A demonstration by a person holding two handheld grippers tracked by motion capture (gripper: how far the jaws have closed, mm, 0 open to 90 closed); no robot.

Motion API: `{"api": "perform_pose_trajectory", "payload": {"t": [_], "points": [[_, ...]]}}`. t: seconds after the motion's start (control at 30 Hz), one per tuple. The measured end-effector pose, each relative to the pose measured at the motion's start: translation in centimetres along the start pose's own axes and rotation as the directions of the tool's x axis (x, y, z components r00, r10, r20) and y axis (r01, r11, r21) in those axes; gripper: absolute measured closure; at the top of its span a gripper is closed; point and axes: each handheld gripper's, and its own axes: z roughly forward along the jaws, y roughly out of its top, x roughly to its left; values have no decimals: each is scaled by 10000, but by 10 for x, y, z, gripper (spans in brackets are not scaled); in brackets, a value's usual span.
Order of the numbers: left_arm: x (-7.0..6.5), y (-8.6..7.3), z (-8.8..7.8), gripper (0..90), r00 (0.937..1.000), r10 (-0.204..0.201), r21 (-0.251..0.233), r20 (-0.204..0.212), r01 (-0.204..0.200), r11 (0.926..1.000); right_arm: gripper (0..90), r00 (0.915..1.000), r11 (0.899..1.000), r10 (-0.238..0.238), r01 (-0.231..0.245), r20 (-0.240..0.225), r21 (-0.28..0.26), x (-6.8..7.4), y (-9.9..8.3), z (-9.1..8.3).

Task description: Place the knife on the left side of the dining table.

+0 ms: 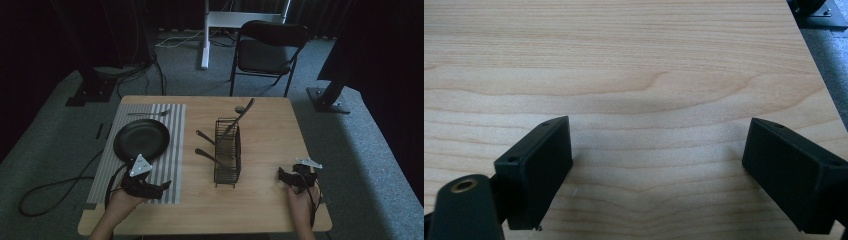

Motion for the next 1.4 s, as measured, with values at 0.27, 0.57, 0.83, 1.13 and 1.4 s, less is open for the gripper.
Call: {"api": "perform_pose_trajectory", "payload": {"t": [0.27,0.57,0.83,1.13,1.4], "points": [[-10,17,2,33,9992,165,-226,362,-157,9996,116,10000,10000,-14,14,1,-2,0,0,0],[-16,37,2,33,9968,528,-426,607,-503,9978,116,10000,10000,-6,6,-2,-12,0,0,0],[-22,57,6,33,9928,544,-628,1064,-479,9969,116,10000,10000,-7,7,-3,-14,0,0,0],[-29,71,13,33,9912,699,-611,1125,-633,9961,116,10000,10000,-2,2,-2,-14,0,0,0],[-35,83,23,33,9865,898,-591,1373,-823,9949,116,10000,10000,-6,6,-4,-13,0,0,0]]}}
